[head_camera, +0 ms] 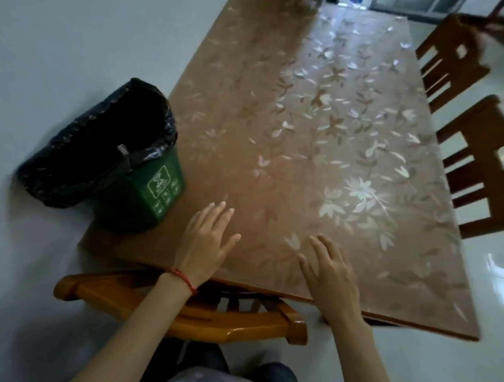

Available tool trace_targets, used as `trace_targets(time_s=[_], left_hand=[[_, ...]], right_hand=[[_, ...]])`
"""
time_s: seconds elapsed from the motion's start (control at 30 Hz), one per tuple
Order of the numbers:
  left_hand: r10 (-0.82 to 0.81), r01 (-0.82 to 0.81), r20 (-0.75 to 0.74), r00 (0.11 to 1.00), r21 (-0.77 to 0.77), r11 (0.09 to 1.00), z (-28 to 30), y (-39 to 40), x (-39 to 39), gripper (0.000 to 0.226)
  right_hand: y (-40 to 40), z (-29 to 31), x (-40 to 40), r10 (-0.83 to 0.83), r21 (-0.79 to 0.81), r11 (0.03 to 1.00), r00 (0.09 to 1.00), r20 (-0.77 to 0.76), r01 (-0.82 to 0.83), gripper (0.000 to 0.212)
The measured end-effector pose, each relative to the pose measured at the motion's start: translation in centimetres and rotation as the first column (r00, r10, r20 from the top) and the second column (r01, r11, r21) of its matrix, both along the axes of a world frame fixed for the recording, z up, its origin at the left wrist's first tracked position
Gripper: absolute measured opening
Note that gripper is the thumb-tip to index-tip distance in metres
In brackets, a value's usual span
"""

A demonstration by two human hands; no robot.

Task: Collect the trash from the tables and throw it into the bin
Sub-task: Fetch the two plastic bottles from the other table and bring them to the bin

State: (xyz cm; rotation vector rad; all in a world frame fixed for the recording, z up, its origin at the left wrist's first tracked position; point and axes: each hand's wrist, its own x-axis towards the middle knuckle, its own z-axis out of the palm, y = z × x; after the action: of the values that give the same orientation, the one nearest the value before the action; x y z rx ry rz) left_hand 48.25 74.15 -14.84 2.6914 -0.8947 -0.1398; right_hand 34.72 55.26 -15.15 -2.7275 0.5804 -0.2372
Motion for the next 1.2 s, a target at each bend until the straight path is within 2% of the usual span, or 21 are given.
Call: trace_targets(time_s=[0.1,0.23,0.47,0.67,0.77,0.93,1.07,1.2], left_hand=[[-0.069,0.069,-0.021,0.997,-0.011,0.998,0.0,-4.1,-1.2,0.062],[-0.202,0.202,-0.021,0.979,0.005,0.979,-0.3,-9.6,-3.0,0.063],[-0.444,0.444,0.012,0.896,0.025,0.896,0.2,-17.1,-6.4,0.071],[-0.672,0.669,0.013,0.741,0.072,0.740,-0.9,-21.9,-9.5,0.070],[-0.754,0.750,0.016,0.657,0.088,0.655,-1.1,-23.7,-11.6,0.067],[-0.849,0.846,-0.008,0.528,0.089,0.525,-2.2,-26.0,-14.6,0.074],[-0.883,0.881,-0.009,0.469,0.064,0.468,-2.3,-27.1,-17.3,0.066],[-0.896,0.895,0.013,0.445,0.040,0.445,-2.5,-28.6,-19.6,0.055]], right_hand=[[-2.7,0.1,-2.4,-0.059,-0.018,0.998,0.998,0.004,0.059,0.051],[-6.2,0.0,-5.8,-0.171,-0.024,0.985,0.985,0.028,0.171,0.050],[-9.7,-0.2,-12.9,-0.414,-0.039,0.909,0.910,0.015,0.415,0.052],[-9.0,-0.9,-18.9,-0.650,-0.017,0.760,0.760,0.008,0.650,0.048],[-8.0,-1.5,-21.9,-0.752,-0.012,0.659,0.659,-0.002,0.752,0.040],[-6.1,-1.9,-25.4,-0.860,0.006,0.509,0.509,-0.002,0.860,0.039],[-5.2,-2.1,-27.6,-0.905,0.025,0.425,0.425,0.007,0.905,0.042],[-5.8,-2.5,-29.7,-0.925,0.025,0.381,0.381,0.010,0.924,0.039]])
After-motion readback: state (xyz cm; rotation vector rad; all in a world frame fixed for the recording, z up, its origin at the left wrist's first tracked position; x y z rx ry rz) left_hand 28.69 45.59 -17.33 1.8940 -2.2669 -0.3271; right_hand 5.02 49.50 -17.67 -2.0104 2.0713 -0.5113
